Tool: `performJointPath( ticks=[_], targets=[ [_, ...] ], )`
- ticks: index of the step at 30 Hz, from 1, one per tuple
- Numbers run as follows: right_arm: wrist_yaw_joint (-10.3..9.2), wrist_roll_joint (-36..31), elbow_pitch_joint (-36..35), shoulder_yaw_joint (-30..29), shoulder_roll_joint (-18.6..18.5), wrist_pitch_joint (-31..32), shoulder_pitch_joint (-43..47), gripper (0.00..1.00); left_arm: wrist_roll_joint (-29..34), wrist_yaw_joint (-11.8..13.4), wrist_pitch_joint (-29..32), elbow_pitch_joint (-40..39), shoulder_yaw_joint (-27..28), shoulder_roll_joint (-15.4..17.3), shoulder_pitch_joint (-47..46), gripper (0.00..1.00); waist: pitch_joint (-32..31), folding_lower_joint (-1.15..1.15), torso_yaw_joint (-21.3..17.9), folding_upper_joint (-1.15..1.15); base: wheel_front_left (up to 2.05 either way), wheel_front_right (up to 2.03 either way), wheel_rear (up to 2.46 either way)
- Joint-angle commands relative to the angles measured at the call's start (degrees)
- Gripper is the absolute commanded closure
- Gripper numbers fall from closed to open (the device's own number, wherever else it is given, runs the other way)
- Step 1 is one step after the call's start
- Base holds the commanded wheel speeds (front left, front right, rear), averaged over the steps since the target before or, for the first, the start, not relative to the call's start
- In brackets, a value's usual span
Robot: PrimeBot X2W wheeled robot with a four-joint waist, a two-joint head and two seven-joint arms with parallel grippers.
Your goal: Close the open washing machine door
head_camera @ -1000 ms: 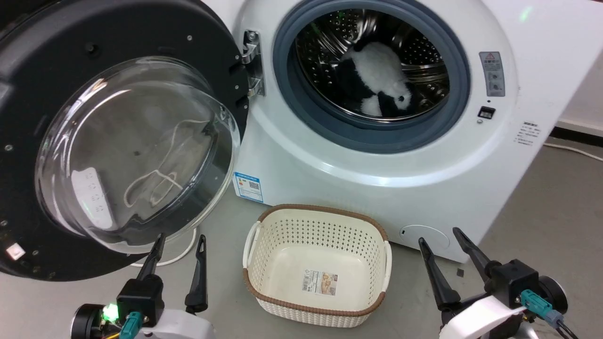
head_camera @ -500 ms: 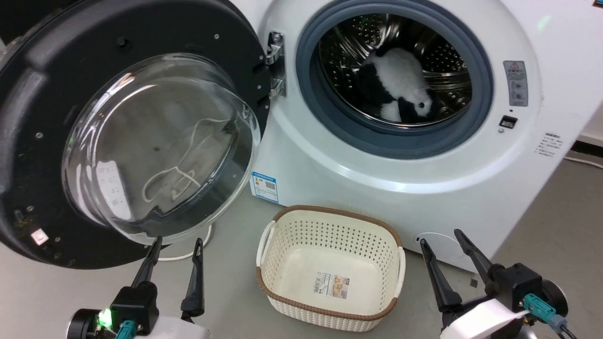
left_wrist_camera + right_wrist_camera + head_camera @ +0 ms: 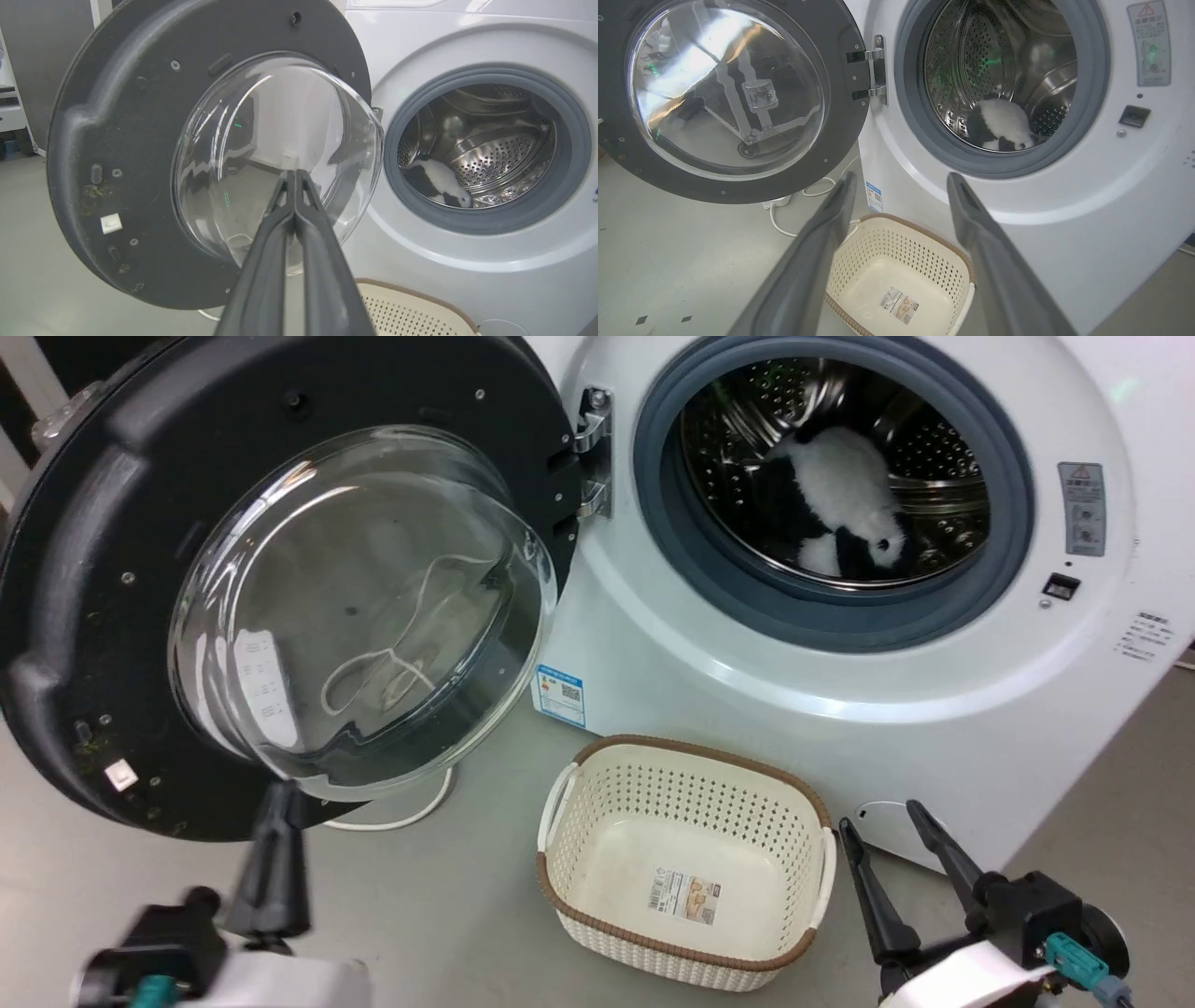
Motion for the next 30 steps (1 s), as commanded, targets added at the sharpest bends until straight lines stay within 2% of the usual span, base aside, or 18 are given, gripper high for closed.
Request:
performJointPath(
  ticks=[1, 3, 4, 6, 8, 9, 14, 19, 23, 25, 30],
  targets=[
    [0.03, 0.4, 0.2, 0.0, 0.0, -0.6, 0.9, 0.0, -0.8, -0.5, -0.5, -0.6, 0.7, -0.1, -0.8, 1.0, 0.1, 0.0, 0.3, 0.0, 0.0, 0.0, 0.0],
    [0.03, -0.1, 0.5, 0.0, 0.0, -1.2, 0.8, 0.0, -5.2, -1.7, -1.1, -2.6, 6.5, 0.6, -4.5, 1.0, 1.0, 0.0, 0.7, 0.0, 0.0, 0.0, 0.0],
    [0.03, -0.1, 0.5, 0.0, 0.0, -1.2, 0.8, 0.0, -5.2, -1.7, -1.1, -2.6, 6.5, 0.6, -4.5, 1.0, 1.0, 0.0, 0.7, 0.0, 0.0, 0.0, 0.0],
    [0.04, -0.3, 0.5, 0.0, 0.0, -1.4, 0.3, 0.0, -5.3, -2.1, -1.3, -3.6, 8.2, 2.7, -6.4, 1.0, 1.5, 0.0, 0.5, 0.0, 0.0, 0.0, 0.0],
    [0.04, -0.4, 0.5, -0.2, 0.0, -1.8, -0.5, 0.0, -9.5, -2.5, -1.7, -3.7, 12.3, 4.9, -10.7, 1.0, 2.5, 0.0, 0.2, 0.0, 0.0, 0.0, 0.0],
    [0.04, -0.4, 0.5, -0.2, 0.0, -1.8, -0.5, 0.0, -9.5, -2.5, -1.7, -3.7, 12.3, 4.9, -10.7, 1.0, 2.5, 0.0, 0.2, 0.0, 0.0, 0.0, 0.0],
    [0.04, -0.8, 0.8, 0.3, 0.0, -2.4, -1.5, 0.0, -19.1, -2.4, 1.0, 0.1, 20.9, 11.4, -19.7, 1.0, 4.4, 0.0, -0.4, 0.0, 0.0, 0.0, 0.0],
    [0.04, -1.3, 1.2, 0.4, 0.0, -3.0, -2.6, 0.0, -27.8, -0.6, 7.1, 9.7, 28.1, 19.6, -29.8, 1.0, 6.4, 0.0, -0.9, 0.0, 0.0, 0.0, 0.0],
    [0.04, -1.6, 1.6, 0.7, 0.0, -3.5, -3.7, 0.0, -31.7, 0.1, 13.3, 19.3, 30.4, 26.9, -35.4, 1.0, 8.1, 0.0, -1.5, 0.0, 0.0, 0.0, 0.0],
    [0.04, -1.7, 1.8, 0.7, 0.0, -3.7, -4.2, 0.0, -34.7, 0.8, 17.4, 24.2, 31.2, 28.6, -37.9, 1.0, 9.0, 0.0, -1.6, 0.0, 0.0, 0.0, 0.0],
    [0.04, -2.2, 2.4, 1.4, 0.0, -4.3, -5.1, 0.0, -43.7, -0.9, 28.1, 35.2, 32.8, 31.1, -41.9, 1.0, 10.6, 0.0, -1.7, 0.0, 0.0, 0.0, 0.0]
  ],
)
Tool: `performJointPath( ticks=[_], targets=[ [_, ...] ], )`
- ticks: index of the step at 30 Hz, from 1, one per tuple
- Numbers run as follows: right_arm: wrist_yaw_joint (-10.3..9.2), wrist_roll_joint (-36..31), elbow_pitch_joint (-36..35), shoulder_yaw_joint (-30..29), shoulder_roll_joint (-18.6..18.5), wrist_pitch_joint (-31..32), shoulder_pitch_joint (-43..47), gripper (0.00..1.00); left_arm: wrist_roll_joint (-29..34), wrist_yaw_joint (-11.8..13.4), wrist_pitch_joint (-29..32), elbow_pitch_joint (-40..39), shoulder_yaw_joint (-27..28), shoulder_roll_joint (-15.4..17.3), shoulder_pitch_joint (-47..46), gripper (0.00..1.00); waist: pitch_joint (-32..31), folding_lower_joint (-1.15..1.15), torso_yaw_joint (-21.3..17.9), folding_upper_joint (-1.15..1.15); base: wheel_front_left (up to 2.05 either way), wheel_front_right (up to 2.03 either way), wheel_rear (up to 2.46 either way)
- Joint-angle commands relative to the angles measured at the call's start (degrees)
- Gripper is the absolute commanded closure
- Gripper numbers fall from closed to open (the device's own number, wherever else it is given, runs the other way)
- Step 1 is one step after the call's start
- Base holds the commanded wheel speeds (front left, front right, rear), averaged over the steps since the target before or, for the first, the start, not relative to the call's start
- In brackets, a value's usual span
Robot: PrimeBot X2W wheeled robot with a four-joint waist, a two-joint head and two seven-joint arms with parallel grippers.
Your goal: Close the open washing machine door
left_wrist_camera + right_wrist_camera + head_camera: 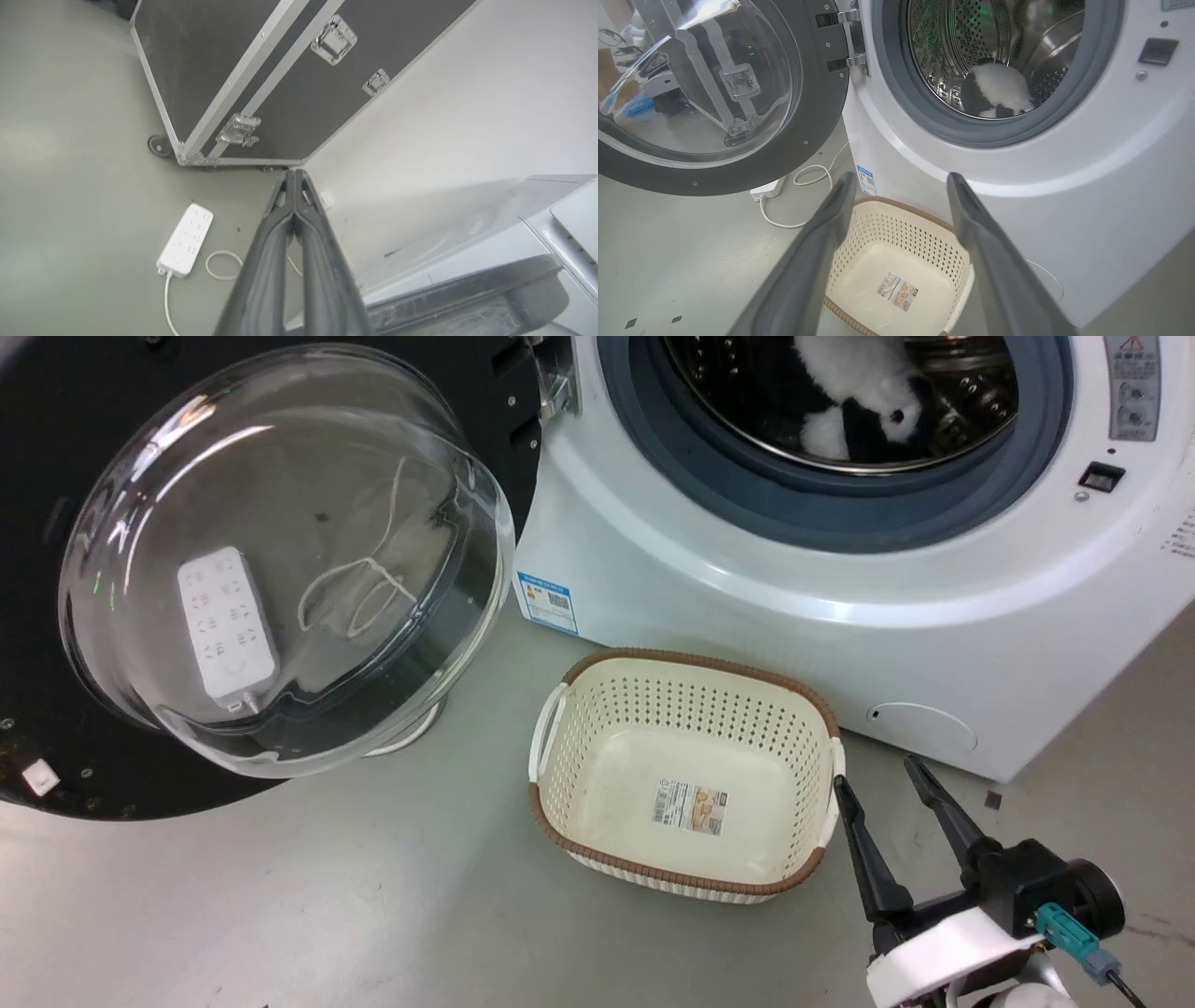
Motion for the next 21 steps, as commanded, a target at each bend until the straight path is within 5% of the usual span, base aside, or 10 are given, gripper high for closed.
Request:
performJointPath(
  ticks=[1, 9, 21],
  targets=[
    [0.04, -0.2, 0.4, 0.2, 0.0, -0.5, -1.0, 0.0, -2.4, -0.7, 2.5, 2.1, 0.8, 1.0, -1.6, 1.0, 0.5, -0.01, 0.0, 0.0, 0.0, 0.0, 0.0],
    [0.05, -0.8, 1.2, -0.5, 0.0, -0.7, -2.0, 0.0, -13.6, -2.3, 20.7, 8.1, 0.9, -0.2, -2.4, 1.0, 1.6, -0.01, -0.6, 0.0, 0.0, 0.0, 0.0],
    [0.05, 0.3, 2.5, -1.4, 0.0, -0.7, -1.0, 0.0, -22.6, -1.7, 38.7, 0.8, 1.3, -4.1, 6.5, 1.0, -1.3, -0.01, -1.7, 0.0, 0.0, 0.0, 0.0]
  ],
)
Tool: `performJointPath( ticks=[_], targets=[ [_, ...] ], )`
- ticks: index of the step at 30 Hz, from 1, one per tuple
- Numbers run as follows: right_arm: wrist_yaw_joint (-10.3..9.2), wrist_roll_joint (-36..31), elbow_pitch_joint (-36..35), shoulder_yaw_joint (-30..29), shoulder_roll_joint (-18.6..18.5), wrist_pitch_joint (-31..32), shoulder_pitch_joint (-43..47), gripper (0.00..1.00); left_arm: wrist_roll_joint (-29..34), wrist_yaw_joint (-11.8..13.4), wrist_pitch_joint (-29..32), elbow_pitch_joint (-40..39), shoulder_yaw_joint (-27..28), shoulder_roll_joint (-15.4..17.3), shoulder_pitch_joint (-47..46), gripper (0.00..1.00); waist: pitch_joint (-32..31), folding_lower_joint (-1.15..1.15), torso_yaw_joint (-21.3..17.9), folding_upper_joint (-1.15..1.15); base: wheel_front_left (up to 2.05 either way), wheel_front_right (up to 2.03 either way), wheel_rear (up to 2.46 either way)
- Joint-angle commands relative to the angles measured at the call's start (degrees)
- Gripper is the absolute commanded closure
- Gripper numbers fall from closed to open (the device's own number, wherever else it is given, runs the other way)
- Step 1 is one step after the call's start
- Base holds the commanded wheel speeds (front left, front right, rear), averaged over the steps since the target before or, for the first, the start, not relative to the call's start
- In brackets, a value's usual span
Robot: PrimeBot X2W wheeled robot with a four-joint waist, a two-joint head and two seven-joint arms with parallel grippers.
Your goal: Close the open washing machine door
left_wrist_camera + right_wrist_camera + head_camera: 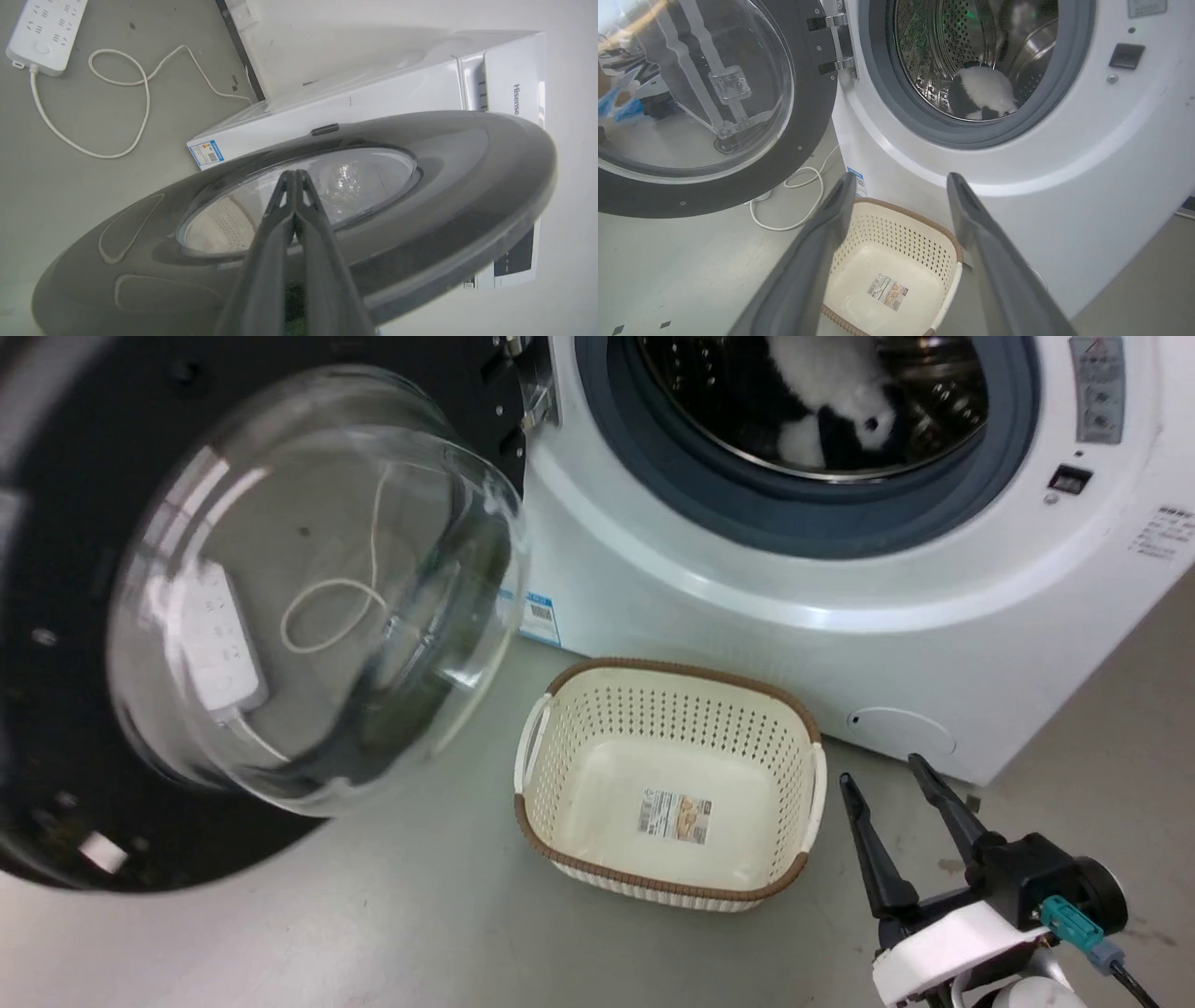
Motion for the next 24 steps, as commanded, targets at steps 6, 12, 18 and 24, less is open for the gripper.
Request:
performJointPath(
  ticks=[6, 12, 18, 24],
  targets=[
    [0.05, 1.6, 0.7, -0.9, 0.0, -0.3, 0.6, 0.0, -4.3, 0.0, 8.9, -12.2, -1.4, -7.2, 10.2, 1.0, -3.5, 0.0, -1.0, 0.0, 0.0, 0.0, 0.0],
    [0.05, 2.3, 1.4, -0.9, 0.0, -0.3, 1.5, 0.0, -5.8, 1.0, 12.2, -25.8, -3.6, -15.4, 20.0, 1.0, -5.7, 0.0, -2.4, 0.0, 0.0, 0.0, 0.0],
    [0.05, 2.1, 1.4, -1.5, 0.0, -0.3, 2.1, 0.0, -7.0, 1.1, 14.1, -35.4, -7.5, -24.3, 28.9, 1.0, -6.6, 0.0, -5.5, 0.0, 0.0, 0.0, 0.0],
    [0.05, 1.3, 1.7, -2.2, 0.0, -0.3, 2.1, 0.0, -10.7, 1.0, 9.8, -39.7, -15.4, -27.6, 34.5, 1.0, -6.2, 0.0, -10.0, 0.0, 0.0, 0.0, 0.0]
  ],
)
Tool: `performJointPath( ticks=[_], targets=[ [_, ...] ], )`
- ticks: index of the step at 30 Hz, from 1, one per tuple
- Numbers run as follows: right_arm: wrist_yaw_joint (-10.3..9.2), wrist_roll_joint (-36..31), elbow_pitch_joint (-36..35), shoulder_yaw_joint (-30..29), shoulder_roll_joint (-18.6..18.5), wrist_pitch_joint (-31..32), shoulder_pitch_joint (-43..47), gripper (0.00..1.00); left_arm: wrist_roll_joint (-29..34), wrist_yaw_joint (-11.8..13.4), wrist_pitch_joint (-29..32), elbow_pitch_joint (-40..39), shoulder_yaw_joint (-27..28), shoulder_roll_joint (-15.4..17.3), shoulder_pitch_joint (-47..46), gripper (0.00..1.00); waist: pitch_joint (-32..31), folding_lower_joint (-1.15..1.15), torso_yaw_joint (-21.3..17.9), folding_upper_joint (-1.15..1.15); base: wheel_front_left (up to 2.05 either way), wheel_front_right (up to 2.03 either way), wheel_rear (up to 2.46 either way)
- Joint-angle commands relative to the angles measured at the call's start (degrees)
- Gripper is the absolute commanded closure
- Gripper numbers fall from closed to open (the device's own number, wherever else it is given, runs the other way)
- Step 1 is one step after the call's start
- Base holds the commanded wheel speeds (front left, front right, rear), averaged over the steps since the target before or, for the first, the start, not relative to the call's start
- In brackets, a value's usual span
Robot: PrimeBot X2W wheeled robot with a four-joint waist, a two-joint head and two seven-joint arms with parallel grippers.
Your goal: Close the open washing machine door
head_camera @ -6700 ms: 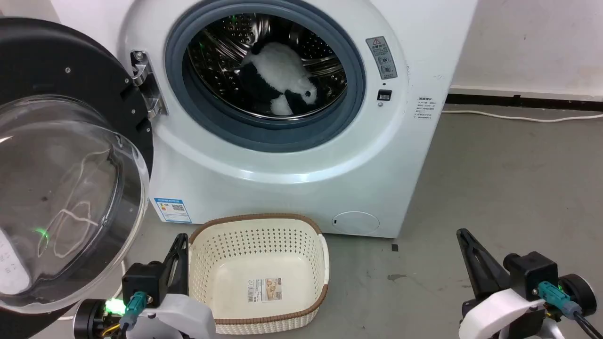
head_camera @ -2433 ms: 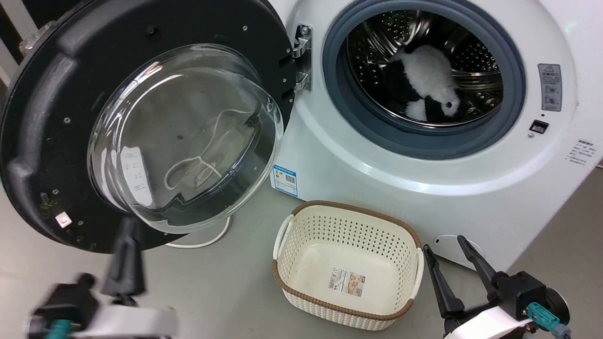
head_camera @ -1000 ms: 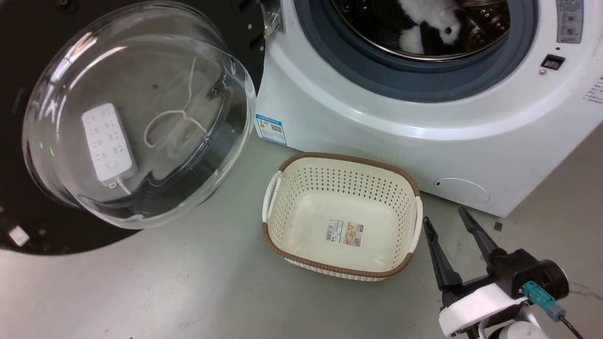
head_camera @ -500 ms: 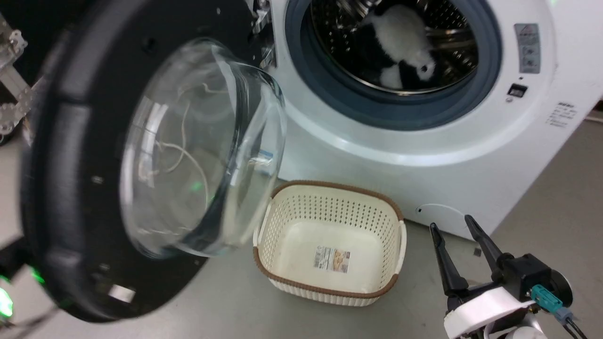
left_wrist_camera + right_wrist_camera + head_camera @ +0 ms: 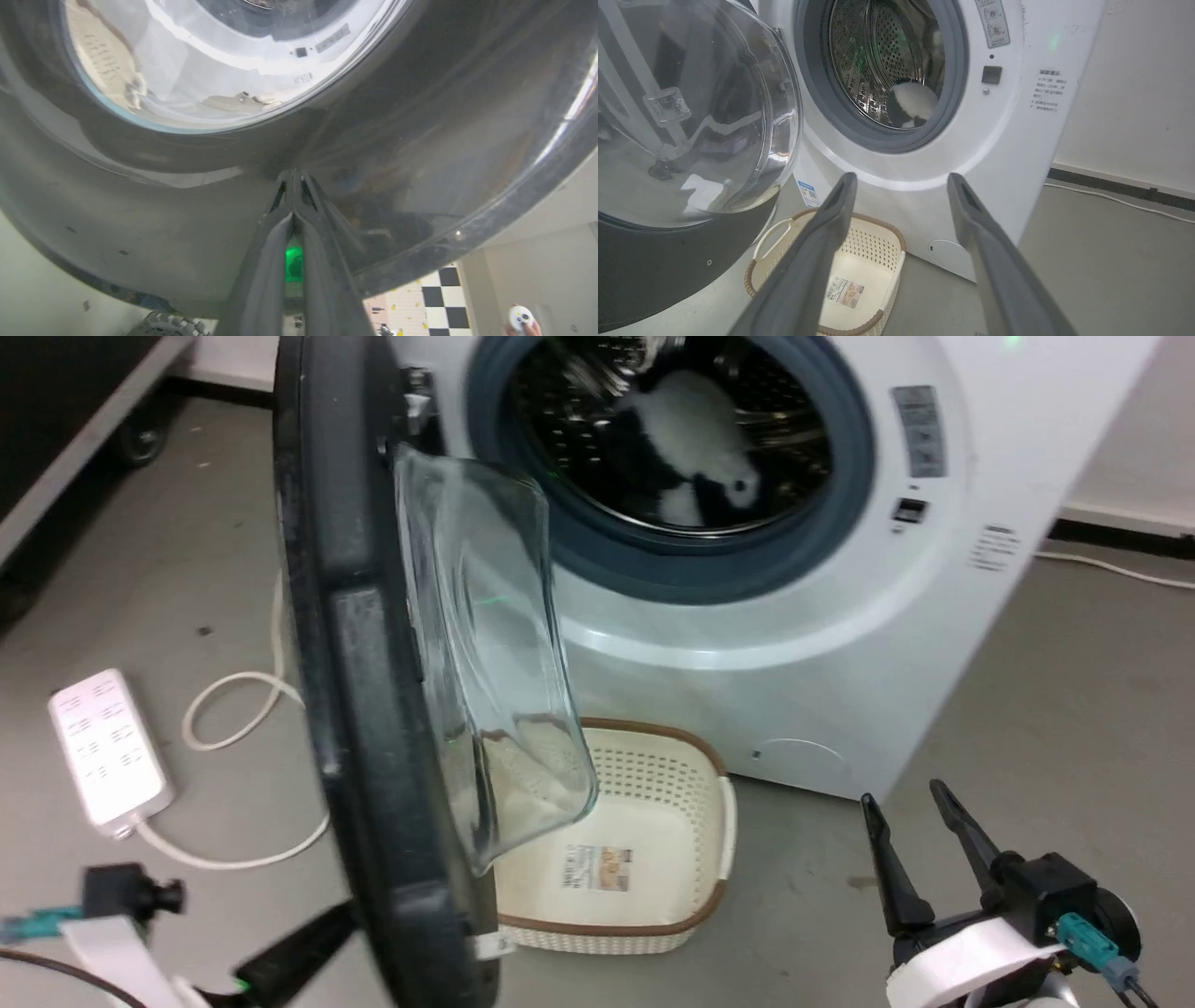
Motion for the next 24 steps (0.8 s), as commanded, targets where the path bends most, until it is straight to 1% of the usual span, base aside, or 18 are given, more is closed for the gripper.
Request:
performJointPath(
  ticks=[1, 2, 4, 6, 7, 8, 9, 10, 11, 12, 15, 16, 17, 18, 21, 24],
  targets=[
    [0.05, -0.2, 0.1, 0.1, 0.0, -0.3, 0.3, 0.0, -1.8, -0.2, -2.5, -0.7, -3.1, -0.2, 1.9, 1.0, 0.2, 0.0, -2.9, 0.0, 0.0, 0.0, 0.0],
    [0.05, -0.2, 0.1, 0.1, 0.0, -0.3, 0.1, 0.0, -3.9, -0.7, -6.5, -0.9, -7.6, -0.2, 2.9, 1.0, 0.4, 0.0, -4.7, 0.0, 0.0, 0.0, 0.0],
    [0.05, -0.3, 0.0, 0.1, 0.0, -0.3, -0.2, 0.0, -5.7, -1.1, -10.8, -0.9, -12.0, -0.2, 3.2, 1.0, 1.0, 0.0, -6.9, 0.0, 0.0, 0.0, 0.0],
    [0.05, -0.4, -0.1, 0.3, 0.0, -0.3, -0.7, 0.0, -5.5, -1.6, -13.9, -0.7, -15.9, -0.2, 2.9, 1.0, 2.1, 0.0, -9.1, 0.0, 0.0, 0.0, 0.0],
    [0.05, -0.4, -0.1, 0.3, 0.0, -0.3, -0.7, 0.0, -5.5, -1.6, -13.9, -0.7, -15.9, -0.2, 2.9, 1.0, 2.1, 0.0, -9.1, 0.0, 0.0, 0.0, 0.0],
    [0.05, -0.3, -0.2, 0.7, 0.0, -0.3, -1.1, 0.0, -4.9, -2.1, -17.0, 0.0, -19.3, -0.2, 2.0, 1.0, 3.1, 0.0, -11.7, 0.0, 0.0, 0.0, 0.0],
    [0.05, -0.1, -0.3, 0.8, 0.0, -0.3, -1.4, 0.0, -5.0, -2.2, -18.4, 0.7, -20.7, -0.2, 1.4, 1.0, 3.8, 0.0, -13.0, 0.0, 0.0, 0.0, 0.0],
    [0.05, -0.1, -0.3, 0.8, 0.0, -0.3, -1.4, 0.0, -5.0, -2.2, -18.4, 0.7, -20.7, -0.2, 1.4, 1.0, 3.8, 0.0, -13.0, 0.0, 0.0, 0.0, 0.0],
    [0.05, 0.3, -0.5, 0.9, 0.0, -0.3, -1.8, 0.0, -4.4, -2.5, -21.1, 2.2, -22.8, -0.2, -0.1, 1.0, 5.2, 0.0, -15.5, 0.0, 0.0, 0.0, 0.0],
    [0.05, 0.3, -0.5, 0.9, 0.0, -0.3, -1.8, 0.0, -4.4, -2.5, -21.1, 2.2, -22.8, -0.2, -0.1, 1.0, 5.2, 0.0, -15.5, 0.0, 0.0, 0.0, 0.0],
    [0.05, 1.1, -0.8, 1.1, 0.0, -0.3, -2.3, 0.0, -3.3, -2.8, -26.2, 4.8, -24.9, -0.2, -3.4, 1.0, 7.6, 0.0, -19.5, 0.0, 0.0, 0.0, 0.0],
    [0.05, 1.8, -1.0, 1.1, 0.0, -0.3, -2.6, 0.0, -3.7, -2.9, -29.9, 6.6, -25.6, -0.2, -6.0, 1.0, 9.0, 0.0, -21.8, 0.0, 0.0, 0.0, 0.0],
    [0.05, 1.8, -1.0, 1.1, 0.0, -0.3, -2.6, 0.0, -3.7, -2.9, -29.9, 6.6, -25.6, -0.2, -6.0, 1.0, 9.0, 0.0, -21.8, 0.0, 0.0, 0.0, 0.0],
    [0.05, 2.1, -1.1, 1.0, 0.0, -0.3, -2.7, 0.0, -4.1, -3.0, -31.8, 7.5, -25.7, -0.2, -7.4, 1.0, 9.6, 0.0, -22.9, 0.0, 0.0, 0.0, 0.0],
    [0.05, 3.1, -1.3, 0.8, 0.0, -0.3, -2.8, 0.0, -6.9, -3.0, -38.2, 10.3, -25.7, -0.2, -12.0, 1.0, 11.3, 0.0, -25.7, 0.0, 0.0, 0.0, 0.0],
    [0.05, 3.9, -1.3, 0.8, 0.0, -0.3, -3.0, 0.0, -10.1, -2.9, -43.5, 12.9, -26.3, -0.2, -16.9, 1.0, 12.6, 0.0, -27.4, 0.0, 0.0, 0.0, 0.0]
  ],
)
